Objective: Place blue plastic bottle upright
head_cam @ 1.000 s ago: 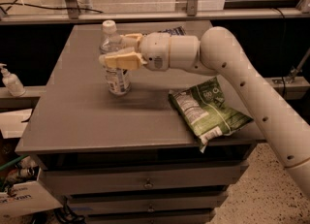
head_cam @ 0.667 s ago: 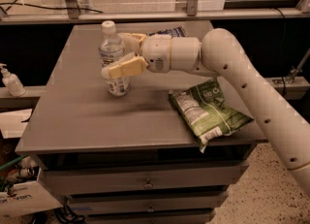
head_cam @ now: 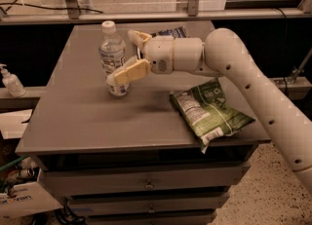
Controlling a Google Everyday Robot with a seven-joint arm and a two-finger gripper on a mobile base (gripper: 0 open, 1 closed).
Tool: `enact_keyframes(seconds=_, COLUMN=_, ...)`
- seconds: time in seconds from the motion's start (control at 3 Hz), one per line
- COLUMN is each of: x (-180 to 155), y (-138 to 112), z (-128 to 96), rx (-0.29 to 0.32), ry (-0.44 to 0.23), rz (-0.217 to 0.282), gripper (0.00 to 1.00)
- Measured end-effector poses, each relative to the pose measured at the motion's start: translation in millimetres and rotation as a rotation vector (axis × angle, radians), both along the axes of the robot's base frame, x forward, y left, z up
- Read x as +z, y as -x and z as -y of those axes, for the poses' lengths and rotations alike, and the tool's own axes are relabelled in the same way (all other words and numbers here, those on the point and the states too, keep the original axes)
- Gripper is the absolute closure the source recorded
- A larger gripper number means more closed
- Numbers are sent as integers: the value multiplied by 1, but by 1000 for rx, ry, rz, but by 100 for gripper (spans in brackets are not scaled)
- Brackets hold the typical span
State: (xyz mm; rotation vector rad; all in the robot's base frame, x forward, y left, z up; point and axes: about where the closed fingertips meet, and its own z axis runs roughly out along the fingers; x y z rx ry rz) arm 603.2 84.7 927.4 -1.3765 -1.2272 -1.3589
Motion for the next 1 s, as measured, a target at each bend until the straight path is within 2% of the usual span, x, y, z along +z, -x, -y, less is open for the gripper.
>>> enact_keyframes(seconds=0.67, x=48, y=-5, z=43, rx=-44, ry=74, rz=92, gripper=0)
enact_keyframes(seconds=1.0, x=48, y=-5, z=42, rx=-44, ry=74, rz=90, gripper=0)
